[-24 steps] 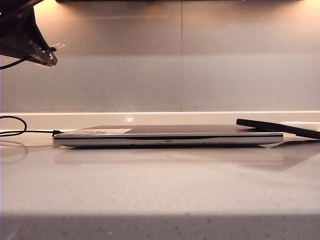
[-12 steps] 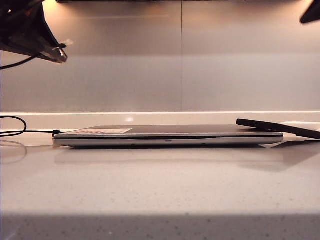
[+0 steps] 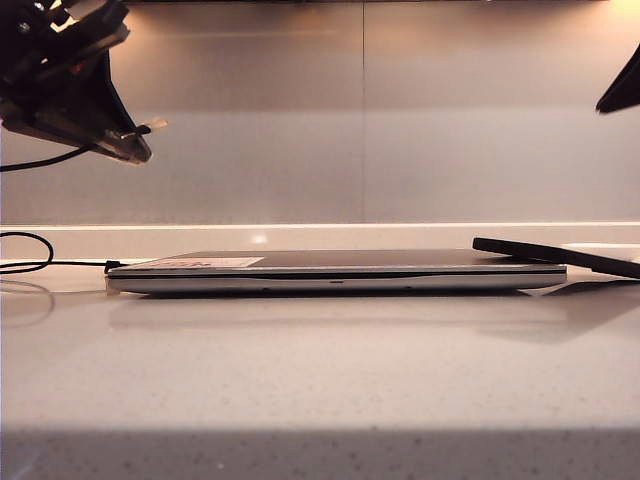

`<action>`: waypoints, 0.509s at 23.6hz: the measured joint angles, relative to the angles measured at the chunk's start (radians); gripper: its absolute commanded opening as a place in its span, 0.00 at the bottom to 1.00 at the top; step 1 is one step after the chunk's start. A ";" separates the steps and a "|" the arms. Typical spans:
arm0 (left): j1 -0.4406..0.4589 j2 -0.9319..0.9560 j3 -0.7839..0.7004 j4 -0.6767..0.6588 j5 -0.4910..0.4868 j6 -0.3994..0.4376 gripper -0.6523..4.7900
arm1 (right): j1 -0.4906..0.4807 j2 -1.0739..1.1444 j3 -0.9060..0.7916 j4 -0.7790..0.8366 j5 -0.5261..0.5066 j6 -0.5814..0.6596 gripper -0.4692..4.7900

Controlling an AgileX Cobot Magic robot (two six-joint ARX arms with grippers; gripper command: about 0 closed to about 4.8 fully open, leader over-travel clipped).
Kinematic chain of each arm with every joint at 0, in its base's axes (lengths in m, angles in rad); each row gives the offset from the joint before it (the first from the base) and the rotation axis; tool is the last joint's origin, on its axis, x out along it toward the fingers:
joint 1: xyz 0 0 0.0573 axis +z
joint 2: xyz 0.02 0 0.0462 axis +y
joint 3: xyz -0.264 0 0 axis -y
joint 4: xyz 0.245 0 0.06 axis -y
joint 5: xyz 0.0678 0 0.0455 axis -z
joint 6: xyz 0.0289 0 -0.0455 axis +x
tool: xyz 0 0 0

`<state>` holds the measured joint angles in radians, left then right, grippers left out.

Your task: Pick up the charging cable and the phone, plug the charging cable into the charging port on the phone, and finally place them back on the table.

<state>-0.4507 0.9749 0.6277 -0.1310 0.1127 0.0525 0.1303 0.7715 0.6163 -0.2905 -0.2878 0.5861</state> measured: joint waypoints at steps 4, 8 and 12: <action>-0.001 0.015 0.000 0.000 0.000 0.019 0.11 | 0.000 0.053 0.000 -0.020 -0.013 0.048 0.09; -0.006 0.015 0.000 0.000 0.000 0.023 0.11 | -0.005 0.133 0.000 -0.084 -0.003 0.271 0.60; -0.006 0.015 0.000 0.000 0.000 0.023 0.11 | -0.006 0.182 0.000 -0.086 -0.005 0.312 0.73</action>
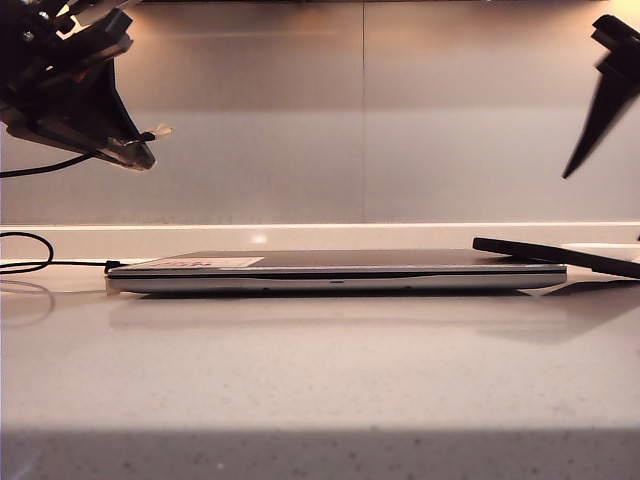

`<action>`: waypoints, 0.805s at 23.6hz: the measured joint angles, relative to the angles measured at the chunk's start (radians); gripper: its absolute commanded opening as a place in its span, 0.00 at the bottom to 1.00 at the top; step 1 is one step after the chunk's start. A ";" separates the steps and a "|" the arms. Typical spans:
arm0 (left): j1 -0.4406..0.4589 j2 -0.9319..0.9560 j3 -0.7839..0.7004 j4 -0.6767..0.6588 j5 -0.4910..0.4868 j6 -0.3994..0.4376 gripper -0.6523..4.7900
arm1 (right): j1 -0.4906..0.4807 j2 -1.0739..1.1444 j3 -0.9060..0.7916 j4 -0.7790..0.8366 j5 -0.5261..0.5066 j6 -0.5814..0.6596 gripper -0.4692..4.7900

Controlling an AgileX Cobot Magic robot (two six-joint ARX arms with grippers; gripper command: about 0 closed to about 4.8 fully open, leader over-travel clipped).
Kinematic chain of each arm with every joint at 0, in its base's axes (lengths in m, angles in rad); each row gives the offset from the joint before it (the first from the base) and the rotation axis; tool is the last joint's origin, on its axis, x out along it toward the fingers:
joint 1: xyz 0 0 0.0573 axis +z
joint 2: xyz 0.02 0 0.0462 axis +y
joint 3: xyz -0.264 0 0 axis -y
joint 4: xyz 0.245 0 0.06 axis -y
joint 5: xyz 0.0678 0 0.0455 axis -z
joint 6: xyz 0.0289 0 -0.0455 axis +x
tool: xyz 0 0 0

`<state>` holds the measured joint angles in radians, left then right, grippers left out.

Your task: Pick up the charging cable and the phone, plug the charging cable into the charging port on the phone, and finally place them back on the table.

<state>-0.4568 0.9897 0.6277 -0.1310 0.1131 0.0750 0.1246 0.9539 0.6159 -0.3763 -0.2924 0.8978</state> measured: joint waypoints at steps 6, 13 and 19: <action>0.000 0.000 0.000 0.000 0.000 0.000 0.11 | -0.010 0.025 0.000 0.019 0.002 0.032 0.74; 0.000 0.000 0.000 0.000 0.000 0.000 0.11 | -0.030 0.089 0.000 0.043 0.001 0.049 0.74; 0.000 0.000 0.000 0.000 0.000 0.000 0.11 | -0.032 0.153 0.000 0.119 0.000 0.082 0.74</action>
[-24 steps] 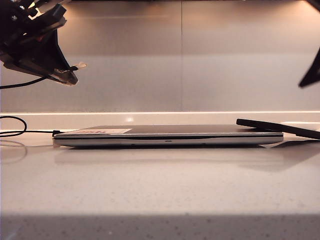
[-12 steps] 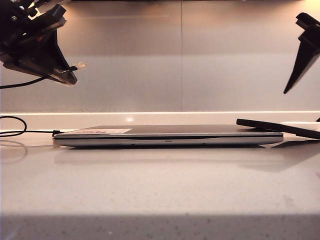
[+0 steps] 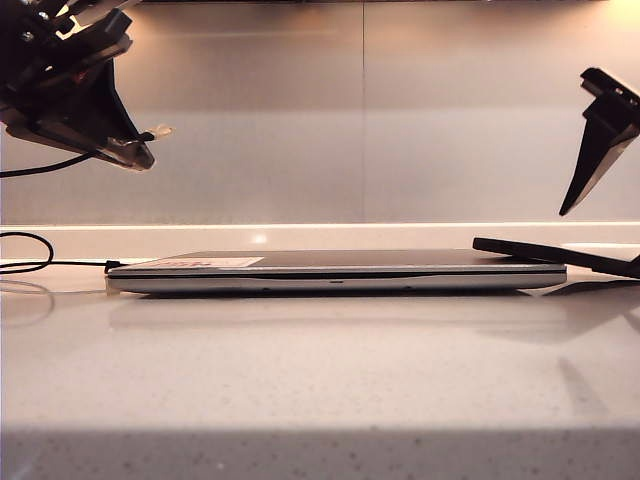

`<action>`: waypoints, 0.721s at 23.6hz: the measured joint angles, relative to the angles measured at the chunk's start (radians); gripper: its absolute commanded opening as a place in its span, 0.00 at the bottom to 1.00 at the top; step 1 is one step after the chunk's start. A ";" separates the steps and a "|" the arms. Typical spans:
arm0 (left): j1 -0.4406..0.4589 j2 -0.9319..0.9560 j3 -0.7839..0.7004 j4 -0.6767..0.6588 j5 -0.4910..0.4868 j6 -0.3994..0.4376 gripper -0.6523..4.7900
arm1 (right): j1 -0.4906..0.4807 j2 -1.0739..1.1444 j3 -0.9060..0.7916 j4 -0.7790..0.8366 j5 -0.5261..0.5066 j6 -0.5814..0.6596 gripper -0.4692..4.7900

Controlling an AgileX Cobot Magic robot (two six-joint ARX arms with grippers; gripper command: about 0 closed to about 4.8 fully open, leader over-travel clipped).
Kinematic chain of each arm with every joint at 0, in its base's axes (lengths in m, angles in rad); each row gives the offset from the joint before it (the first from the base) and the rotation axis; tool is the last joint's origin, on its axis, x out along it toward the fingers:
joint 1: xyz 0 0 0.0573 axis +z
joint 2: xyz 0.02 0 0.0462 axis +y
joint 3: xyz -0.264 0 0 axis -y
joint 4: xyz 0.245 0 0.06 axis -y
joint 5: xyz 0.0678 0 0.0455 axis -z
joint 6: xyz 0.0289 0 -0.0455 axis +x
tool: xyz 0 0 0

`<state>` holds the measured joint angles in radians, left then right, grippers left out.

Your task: Pick up the charging cable and the phone, plug the charging cable into the charging port on the phone, and finally place them back on the table.

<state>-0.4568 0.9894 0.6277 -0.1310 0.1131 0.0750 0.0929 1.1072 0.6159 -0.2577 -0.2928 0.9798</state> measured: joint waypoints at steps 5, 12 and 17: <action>0.000 0.000 0.000 0.000 0.000 0.000 0.11 | 0.000 0.089 0.000 0.068 -0.034 0.043 0.74; 0.000 0.000 0.000 0.000 0.000 0.000 0.11 | 0.000 0.162 0.008 0.176 -0.057 0.074 0.73; 0.000 0.000 0.000 0.000 0.000 0.000 0.11 | 0.000 0.201 0.014 0.214 -0.064 0.075 0.59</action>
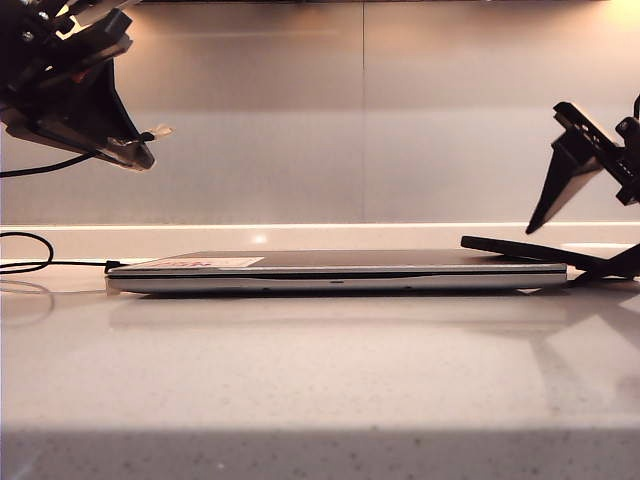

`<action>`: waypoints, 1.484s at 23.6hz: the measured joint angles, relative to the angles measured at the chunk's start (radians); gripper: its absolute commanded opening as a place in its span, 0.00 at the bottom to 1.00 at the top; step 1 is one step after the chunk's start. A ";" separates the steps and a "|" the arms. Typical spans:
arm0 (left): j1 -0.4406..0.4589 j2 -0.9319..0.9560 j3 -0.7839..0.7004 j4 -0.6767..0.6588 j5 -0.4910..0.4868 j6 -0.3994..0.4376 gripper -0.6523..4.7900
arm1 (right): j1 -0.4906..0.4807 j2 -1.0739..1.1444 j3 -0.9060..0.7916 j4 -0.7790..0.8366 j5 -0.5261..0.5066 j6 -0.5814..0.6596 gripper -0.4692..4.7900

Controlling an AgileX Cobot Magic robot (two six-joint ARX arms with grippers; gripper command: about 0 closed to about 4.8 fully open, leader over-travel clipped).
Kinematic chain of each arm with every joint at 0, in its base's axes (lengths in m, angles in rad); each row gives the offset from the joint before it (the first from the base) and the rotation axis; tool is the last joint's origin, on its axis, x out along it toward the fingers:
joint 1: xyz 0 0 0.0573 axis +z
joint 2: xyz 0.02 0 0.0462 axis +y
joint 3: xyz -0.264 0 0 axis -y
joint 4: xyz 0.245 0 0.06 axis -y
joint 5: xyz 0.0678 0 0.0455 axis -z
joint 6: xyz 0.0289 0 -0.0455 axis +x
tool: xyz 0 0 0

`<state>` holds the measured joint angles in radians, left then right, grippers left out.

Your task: Pick up the charging cable and the phone, plug the charging cable into the charging port on the phone, and finally place them back on the table.

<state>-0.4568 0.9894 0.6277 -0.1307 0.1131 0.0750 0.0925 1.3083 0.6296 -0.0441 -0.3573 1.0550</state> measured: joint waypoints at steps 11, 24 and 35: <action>0.000 0.000 0.000 0.000 0.000 0.000 0.11 | -0.002 0.016 0.000 0.002 0.006 0.005 0.19; 0.000 0.000 0.000 0.000 0.000 0.000 0.11 | 0.000 -0.054 0.023 0.043 -0.003 -0.076 0.08; 0.000 0.000 0.000 0.000 0.000 0.000 0.11 | 0.003 -0.231 0.354 -0.719 0.061 -0.488 0.08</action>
<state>-0.4568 0.9894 0.6277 -0.1307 0.1131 0.0750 0.0952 1.0771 0.9833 -0.7631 -0.2966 0.5667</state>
